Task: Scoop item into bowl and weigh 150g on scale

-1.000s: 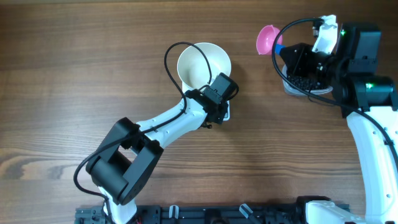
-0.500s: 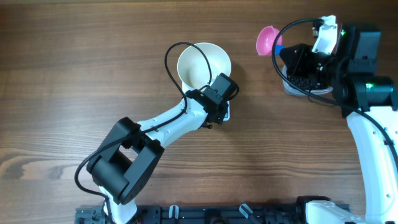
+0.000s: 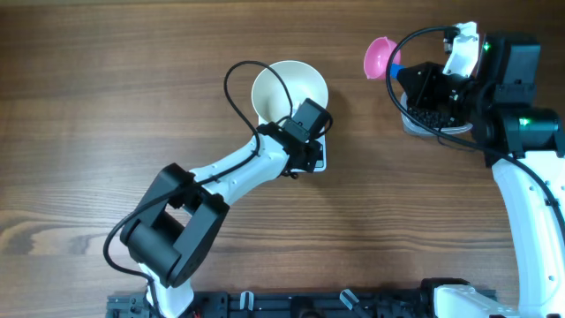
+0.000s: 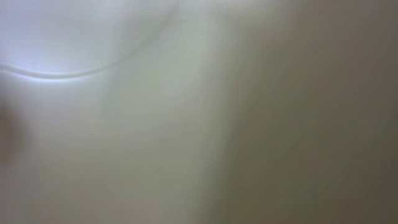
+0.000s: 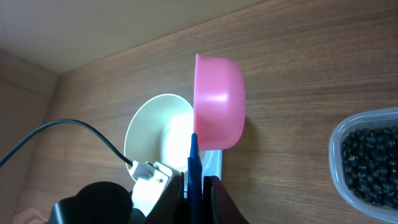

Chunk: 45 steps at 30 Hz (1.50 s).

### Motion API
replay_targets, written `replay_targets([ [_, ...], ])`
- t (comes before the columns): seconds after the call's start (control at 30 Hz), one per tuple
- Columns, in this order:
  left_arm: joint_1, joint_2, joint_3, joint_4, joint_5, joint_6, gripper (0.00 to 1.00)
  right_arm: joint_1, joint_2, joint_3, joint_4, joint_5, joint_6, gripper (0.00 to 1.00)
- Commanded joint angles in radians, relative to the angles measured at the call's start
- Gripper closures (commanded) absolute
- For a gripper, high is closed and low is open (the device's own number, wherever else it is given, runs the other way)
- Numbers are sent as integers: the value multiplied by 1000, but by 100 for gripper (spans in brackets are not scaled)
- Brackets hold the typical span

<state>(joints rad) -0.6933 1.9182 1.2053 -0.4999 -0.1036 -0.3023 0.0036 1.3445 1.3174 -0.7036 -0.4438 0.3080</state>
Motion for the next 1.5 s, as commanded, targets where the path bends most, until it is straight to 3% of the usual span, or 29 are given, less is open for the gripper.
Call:
replay_targets([
  [0.0, 25, 49, -11, -11, -43, -20, 96, -2, 0, 9, -2, 11, -20, 96],
  [0.3, 26, 30, -8, -3, -43, -19, 96, -2, 0, 9, -1, 17, -19, 96],
  [0.53, 26, -126, -6, -36, -43, -19, 96, -2, 0, 9, -1, 26, -19, 96],
  [0.8, 26, -349, -6, -156, 55, -19, 96, -2, 0, 9, 5, 26, -20, 96],
  [1.2, 77, -451, -7, -320, 92, -53, 96, -2, 0, 9, -5, 26, -20, 96],
  [1.47, 98, -763, -114, -318, -25, -101, 96, -2, 0, 9, -16, 26, -40, 96],
])
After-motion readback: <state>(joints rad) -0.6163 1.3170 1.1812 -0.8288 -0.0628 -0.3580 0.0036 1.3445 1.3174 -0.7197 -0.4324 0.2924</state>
